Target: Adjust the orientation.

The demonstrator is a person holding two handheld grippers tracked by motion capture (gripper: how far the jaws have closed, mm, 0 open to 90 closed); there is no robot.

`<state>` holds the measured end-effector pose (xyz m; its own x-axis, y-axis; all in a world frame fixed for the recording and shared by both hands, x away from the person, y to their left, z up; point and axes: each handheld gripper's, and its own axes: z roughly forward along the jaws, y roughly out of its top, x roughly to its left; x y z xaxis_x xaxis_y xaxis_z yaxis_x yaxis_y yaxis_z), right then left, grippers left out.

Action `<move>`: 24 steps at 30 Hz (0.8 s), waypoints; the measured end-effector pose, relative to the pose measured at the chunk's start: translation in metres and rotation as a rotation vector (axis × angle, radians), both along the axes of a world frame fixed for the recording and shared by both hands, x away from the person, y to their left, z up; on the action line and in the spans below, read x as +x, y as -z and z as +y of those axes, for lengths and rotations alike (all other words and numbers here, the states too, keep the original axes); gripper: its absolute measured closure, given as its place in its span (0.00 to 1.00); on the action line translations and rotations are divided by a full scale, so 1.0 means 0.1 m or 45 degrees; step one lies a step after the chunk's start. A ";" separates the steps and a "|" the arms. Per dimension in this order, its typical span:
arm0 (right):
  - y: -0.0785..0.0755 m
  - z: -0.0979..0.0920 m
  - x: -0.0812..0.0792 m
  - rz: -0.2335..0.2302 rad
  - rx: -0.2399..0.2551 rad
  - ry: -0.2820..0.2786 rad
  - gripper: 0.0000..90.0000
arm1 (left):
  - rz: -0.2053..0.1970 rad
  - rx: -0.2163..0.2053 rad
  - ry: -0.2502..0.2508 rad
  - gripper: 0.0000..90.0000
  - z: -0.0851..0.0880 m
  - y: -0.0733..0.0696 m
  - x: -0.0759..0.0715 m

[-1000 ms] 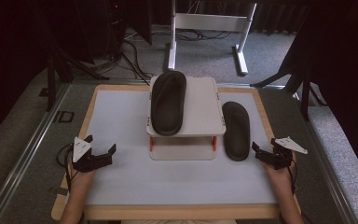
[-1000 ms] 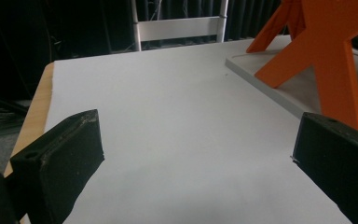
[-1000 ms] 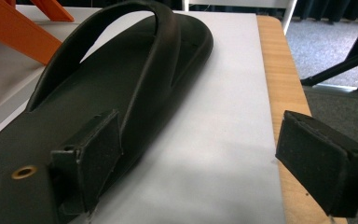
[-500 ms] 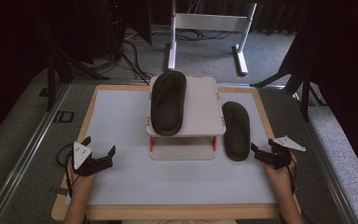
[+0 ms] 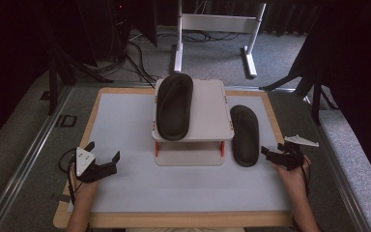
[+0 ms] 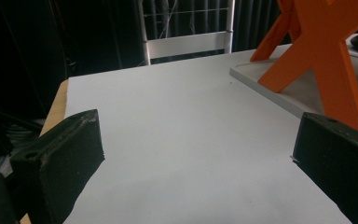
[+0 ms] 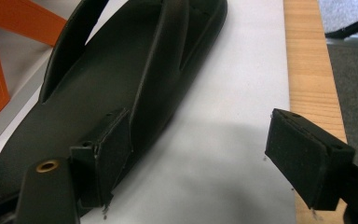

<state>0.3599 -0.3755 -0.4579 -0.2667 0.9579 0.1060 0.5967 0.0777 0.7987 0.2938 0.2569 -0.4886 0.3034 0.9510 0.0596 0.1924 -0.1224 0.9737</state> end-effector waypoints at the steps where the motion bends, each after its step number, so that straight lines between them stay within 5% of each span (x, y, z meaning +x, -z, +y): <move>1: 0.00 0.00 0.00 0.000 0.000 0.000 0.24 | 0.000 0.000 0.000 0.01 0.00 0.00 0.00; 5: -0.06 0.01 0.07 0.100 0.011 0.010 0.23 | -0.005 0.004 -0.004 0.01 -0.01 0.00 -0.01; 10: -0.15 0.02 0.12 0.147 0.025 -0.027 0.26 | -0.003 -0.002 -0.005 0.01 0.00 0.00 -0.01; 24: -0.47 0.08 0.31 0.156 -0.020 -0.050 0.27 | -0.006 -0.002 -0.005 0.01 0.00 0.00 -0.01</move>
<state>0.3906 -0.3671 -0.4114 -0.2900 0.9488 0.1252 0.6860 0.1149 0.7185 0.2928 0.2567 -0.4888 0.2995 0.9522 0.0596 0.1886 -0.1203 0.9747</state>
